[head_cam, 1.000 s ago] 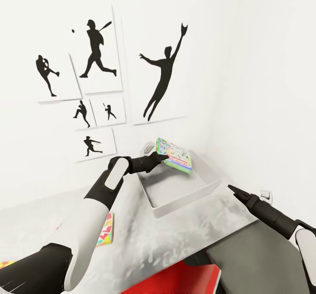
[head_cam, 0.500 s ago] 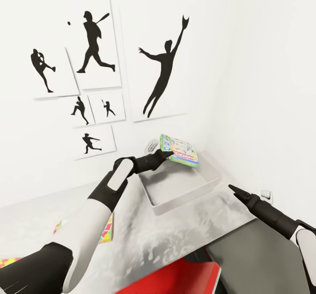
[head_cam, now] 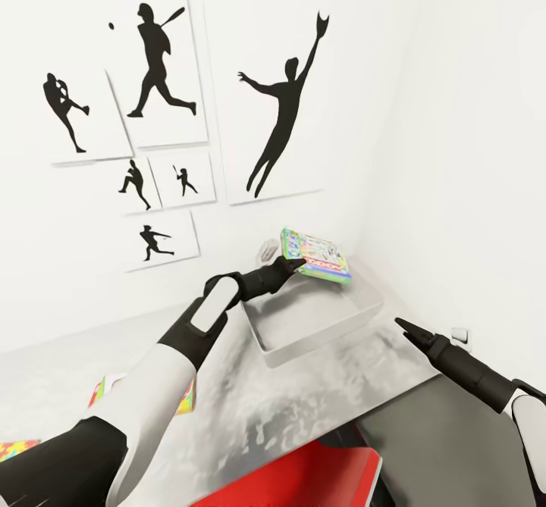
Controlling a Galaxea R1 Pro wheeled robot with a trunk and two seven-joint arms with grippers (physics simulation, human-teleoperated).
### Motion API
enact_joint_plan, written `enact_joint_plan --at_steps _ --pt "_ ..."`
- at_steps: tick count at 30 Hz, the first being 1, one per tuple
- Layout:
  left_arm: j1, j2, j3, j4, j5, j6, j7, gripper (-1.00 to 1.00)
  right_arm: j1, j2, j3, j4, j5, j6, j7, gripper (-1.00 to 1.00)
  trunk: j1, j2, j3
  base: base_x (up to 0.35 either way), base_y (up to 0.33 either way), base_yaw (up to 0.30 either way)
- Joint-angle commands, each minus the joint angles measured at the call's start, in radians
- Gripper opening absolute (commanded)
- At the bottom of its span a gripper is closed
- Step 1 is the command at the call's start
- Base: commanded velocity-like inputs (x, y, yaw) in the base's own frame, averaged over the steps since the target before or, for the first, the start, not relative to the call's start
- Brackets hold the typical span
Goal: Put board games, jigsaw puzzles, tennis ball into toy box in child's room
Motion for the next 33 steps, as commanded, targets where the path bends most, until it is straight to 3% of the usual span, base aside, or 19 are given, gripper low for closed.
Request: enact_joint_plan --at_steps 1,4,14,22,25,33 --pt "-0.001 0.0 -0.001 0.001 0.002 0.0 -0.002 -1.0 -0.001 0.0 -0.001 0.0 0.0 0.006 0.003 1.0 0.001 -0.002 -0.004 0.0 0.0 0.0" --pt "-0.001 0.0 -0.007 0.002 0.002 -0.009 -0.002 -1.0 -0.001 0.0 -0.001 0.0 0.0 0.006 0.003 1.0 0.001 -0.002 -0.009 0.0 0.0 0.0" --pt "-0.001 0.0 -0.013 0.041 0.003 -0.039 -0.002 -1.0 -0.001 -0.038 0.0 0.0 -0.002 0.006 0.003 1.0 0.001 -0.002 -0.025 0.0 0.0 0.0" --pt "-0.001 0.0 -0.02 0.061 0.001 -0.067 -0.003 -1.0 -0.001 -0.041 0.0 0.0 -0.003 0.006 0.003 1.0 0.001 -0.002 -0.038 0.0 0.0 0.0" --pt "-0.001 0.0 -0.047 0.061 0.002 -0.069 -0.004 -1.0 -0.001 -0.041 0.0 0.0 -0.003 0.006 0.003 1.0 0.001 -0.002 -0.043 0.0 0.0 0.0" --pt "-0.001 0.0 -0.068 0.06 0.001 -0.069 -0.004 -1.0 -0.001 -0.041 0.0 0.0 -0.003 0.006 0.003 1.0 0.001 -0.002 -0.056 0.0 0.0 0.0"
